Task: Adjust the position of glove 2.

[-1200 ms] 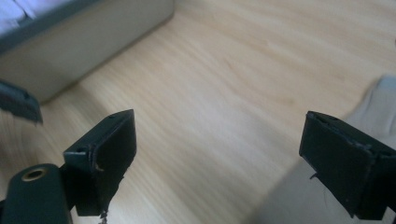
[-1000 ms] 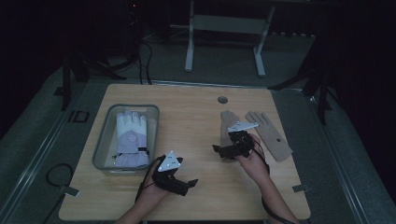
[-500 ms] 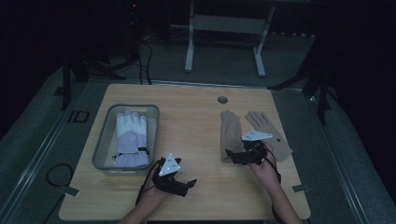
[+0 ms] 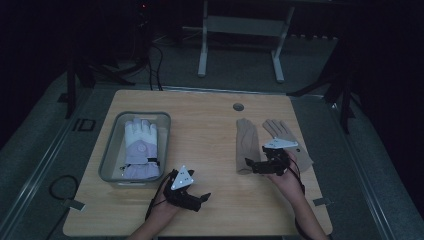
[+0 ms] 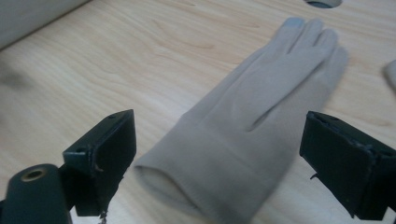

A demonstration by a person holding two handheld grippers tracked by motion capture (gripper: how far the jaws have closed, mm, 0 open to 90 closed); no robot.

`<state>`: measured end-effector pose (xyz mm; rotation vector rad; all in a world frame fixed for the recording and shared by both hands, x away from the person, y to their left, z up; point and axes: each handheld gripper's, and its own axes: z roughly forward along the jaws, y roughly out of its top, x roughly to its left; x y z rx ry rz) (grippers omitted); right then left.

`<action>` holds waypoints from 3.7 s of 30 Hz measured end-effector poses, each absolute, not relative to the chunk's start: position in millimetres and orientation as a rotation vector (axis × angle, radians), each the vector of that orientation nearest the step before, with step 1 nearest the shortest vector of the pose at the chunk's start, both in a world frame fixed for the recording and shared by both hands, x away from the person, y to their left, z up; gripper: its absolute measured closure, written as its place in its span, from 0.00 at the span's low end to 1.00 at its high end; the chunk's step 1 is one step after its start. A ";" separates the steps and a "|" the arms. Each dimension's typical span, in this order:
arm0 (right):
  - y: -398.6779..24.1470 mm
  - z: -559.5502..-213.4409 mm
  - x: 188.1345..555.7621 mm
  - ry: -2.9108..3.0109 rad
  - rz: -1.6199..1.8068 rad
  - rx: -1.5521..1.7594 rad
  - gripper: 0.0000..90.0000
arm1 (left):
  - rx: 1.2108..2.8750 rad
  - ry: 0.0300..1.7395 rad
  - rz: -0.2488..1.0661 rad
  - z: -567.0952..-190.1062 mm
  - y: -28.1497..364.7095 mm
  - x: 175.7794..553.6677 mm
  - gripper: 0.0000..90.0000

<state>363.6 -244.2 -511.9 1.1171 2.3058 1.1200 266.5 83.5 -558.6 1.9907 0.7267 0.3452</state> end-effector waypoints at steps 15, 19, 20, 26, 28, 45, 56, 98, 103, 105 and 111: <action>-231.8 -505.2 417.9 2.219 1.050 1.180 0.41 | 1.954 0.720 0.358 -556.8 87.3 265.0 0.03; -226.2 -515.1 431.0 2.210 1.012 1.218 0.41 | 1.939 0.728 0.356 -556.2 89.4 265.1 0.03; -225.0 -518.0 434.0 2.209 0.999 1.230 0.41 | 1.940 0.729 0.356 -556.1 89.7 265.1 0.03; -217.0 -534.3 442.7 2.201 0.922 1.275 0.41 | 1.942 0.728 0.351 -556.6 89.9 265.0 0.03; -215.4 -539.9 443.9 2.208 0.909 1.283 0.43 | 1.947 0.728 0.347 -557.0 89.8 265.1 0.03; -194.5 -540.6 427.5 2.158 1.032 1.432 0.87 | 1.946 0.733 0.341 -558.7 89.3 265.4 0.03; -155.8 -492.9 377.9 2.093 1.159 1.364 0.87 | 1.935 0.732 0.361 -556.0 91.2 264.4 0.03; -112.9 -557.9 360.3 2.154 0.949 1.348 0.53 | 1.935 0.720 0.370 -559.7 93.6 263.1 0.03; -124.4 -545.0 360.5 2.163 0.976 1.319 0.54 | 1.933 0.731 0.361 -561.3 94.6 264.1 0.03; -133.3 -536.2 361.8 2.162 0.995 1.311 0.55 | 1.930 0.730 0.362 -561.4 94.4 263.9 0.03; -174.4 -511.4 369.9 2.166 1.032 1.276 0.53 | 1.931 0.733 0.360 -561.9 94.3 264.3 0.03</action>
